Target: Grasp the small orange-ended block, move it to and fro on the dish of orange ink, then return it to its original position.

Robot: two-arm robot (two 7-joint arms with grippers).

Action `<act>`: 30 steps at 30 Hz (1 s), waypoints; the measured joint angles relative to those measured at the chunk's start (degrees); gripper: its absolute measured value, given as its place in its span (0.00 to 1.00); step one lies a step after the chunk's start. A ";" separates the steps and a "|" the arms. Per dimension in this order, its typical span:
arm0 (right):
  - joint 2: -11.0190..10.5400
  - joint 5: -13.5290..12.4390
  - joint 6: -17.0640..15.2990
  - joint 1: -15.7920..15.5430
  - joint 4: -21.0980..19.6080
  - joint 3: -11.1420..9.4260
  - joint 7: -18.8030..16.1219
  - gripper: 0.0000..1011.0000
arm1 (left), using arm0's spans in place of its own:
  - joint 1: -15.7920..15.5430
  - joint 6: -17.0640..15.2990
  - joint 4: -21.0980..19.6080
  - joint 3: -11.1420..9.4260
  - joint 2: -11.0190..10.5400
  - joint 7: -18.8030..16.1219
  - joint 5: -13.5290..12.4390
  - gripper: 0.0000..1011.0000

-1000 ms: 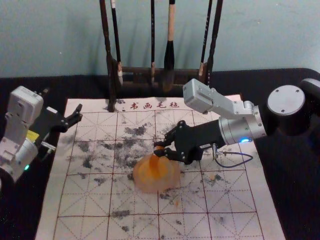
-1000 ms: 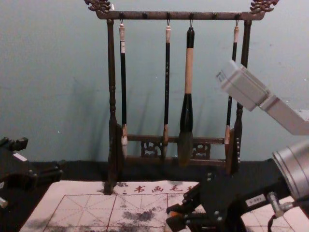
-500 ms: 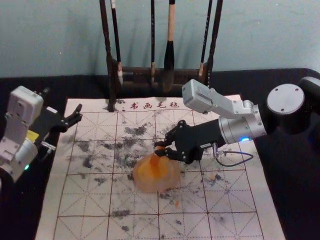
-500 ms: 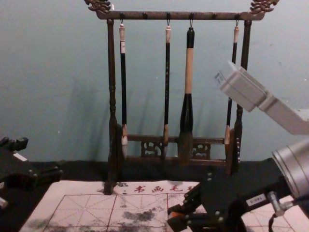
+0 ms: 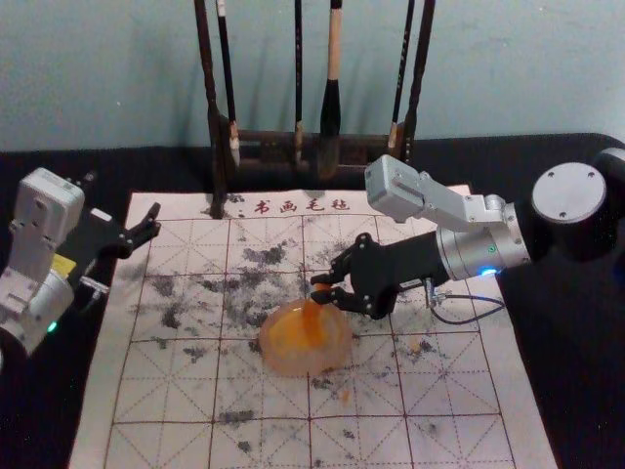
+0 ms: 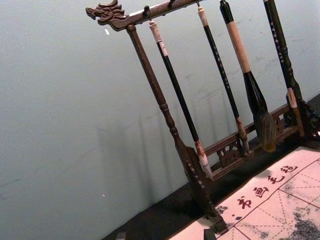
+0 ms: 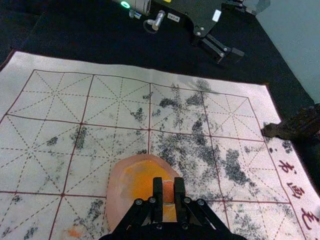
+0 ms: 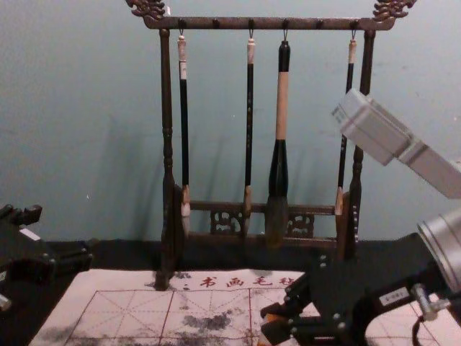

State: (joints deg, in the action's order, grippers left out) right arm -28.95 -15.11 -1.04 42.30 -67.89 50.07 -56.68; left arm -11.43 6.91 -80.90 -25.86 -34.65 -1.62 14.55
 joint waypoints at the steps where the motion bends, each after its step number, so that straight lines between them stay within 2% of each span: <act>1: -0.25 0.00 0.00 -0.08 -0.25 -0.01 -0.01 0.13 | 0.00 0.00 0.00 0.00 0.00 0.00 0.00 0.99; 17: -2.86 0.34 0.21 -1.20 -3.49 0.35 -0.89 0.13 | 0.00 0.00 0.00 0.00 0.00 0.00 0.00 0.99; 30: -3.41 -0.08 0.55 -1.79 -5.36 0.92 -1.91 0.13 | 0.00 0.00 0.00 0.00 0.00 0.00 0.00 0.99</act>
State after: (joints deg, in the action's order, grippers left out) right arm -32.36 -15.19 -0.49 40.51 -73.25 50.98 -58.60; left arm -11.43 6.91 -80.90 -25.86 -34.65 -1.62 14.55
